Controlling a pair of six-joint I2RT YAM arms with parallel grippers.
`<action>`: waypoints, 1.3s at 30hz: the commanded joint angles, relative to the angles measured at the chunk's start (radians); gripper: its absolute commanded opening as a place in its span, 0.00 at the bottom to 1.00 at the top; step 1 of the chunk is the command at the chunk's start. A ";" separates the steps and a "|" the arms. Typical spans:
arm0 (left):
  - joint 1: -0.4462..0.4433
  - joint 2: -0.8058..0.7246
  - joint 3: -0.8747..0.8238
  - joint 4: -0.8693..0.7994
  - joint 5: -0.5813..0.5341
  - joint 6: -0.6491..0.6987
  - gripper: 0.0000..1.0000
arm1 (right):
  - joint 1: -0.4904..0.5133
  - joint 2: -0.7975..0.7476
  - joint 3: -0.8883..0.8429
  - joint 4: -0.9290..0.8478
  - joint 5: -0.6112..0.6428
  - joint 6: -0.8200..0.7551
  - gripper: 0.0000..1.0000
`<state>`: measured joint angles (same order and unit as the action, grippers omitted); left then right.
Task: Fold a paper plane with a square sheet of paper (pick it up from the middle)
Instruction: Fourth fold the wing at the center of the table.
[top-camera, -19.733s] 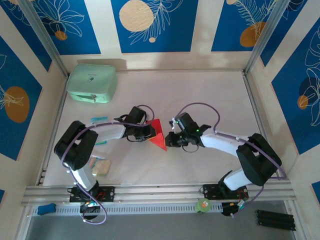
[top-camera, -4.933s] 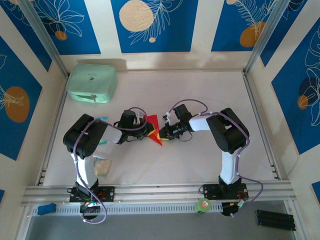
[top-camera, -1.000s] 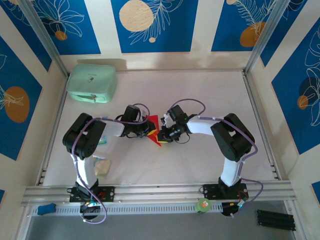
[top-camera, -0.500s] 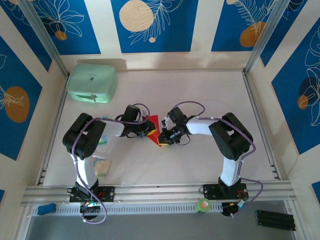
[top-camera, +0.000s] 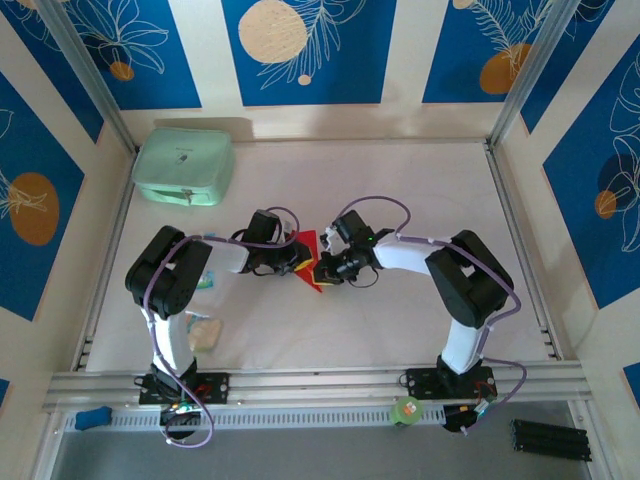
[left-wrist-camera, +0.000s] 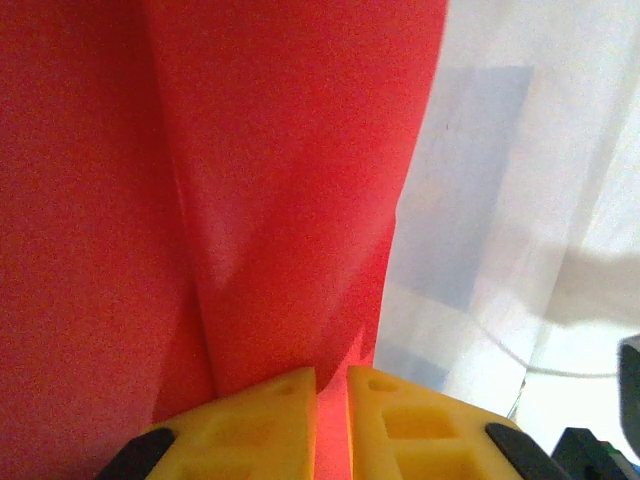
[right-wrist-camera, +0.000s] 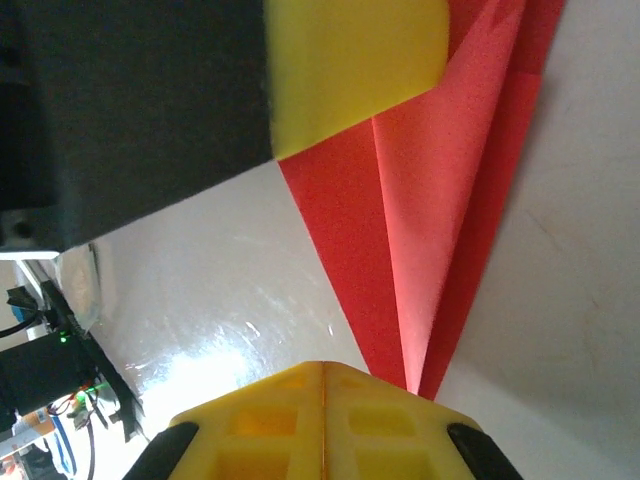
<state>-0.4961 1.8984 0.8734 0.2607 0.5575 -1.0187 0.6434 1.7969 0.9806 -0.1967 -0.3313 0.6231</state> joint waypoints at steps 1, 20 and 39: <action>-0.003 0.076 -0.050 -0.190 -0.102 0.014 0.18 | 0.014 0.042 0.043 -0.027 0.020 0.015 0.06; 0.027 -0.061 0.039 -0.057 0.026 0.069 0.25 | -0.027 0.077 -0.032 -0.108 0.011 -0.050 0.05; 0.048 0.037 0.120 -0.118 0.033 0.172 0.22 | -0.052 0.076 -0.015 -0.154 -0.057 -0.135 0.05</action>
<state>-0.4541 1.9114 0.9779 0.1905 0.5945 -0.8715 0.5976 1.8622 0.9787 -0.2790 -0.3939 0.5045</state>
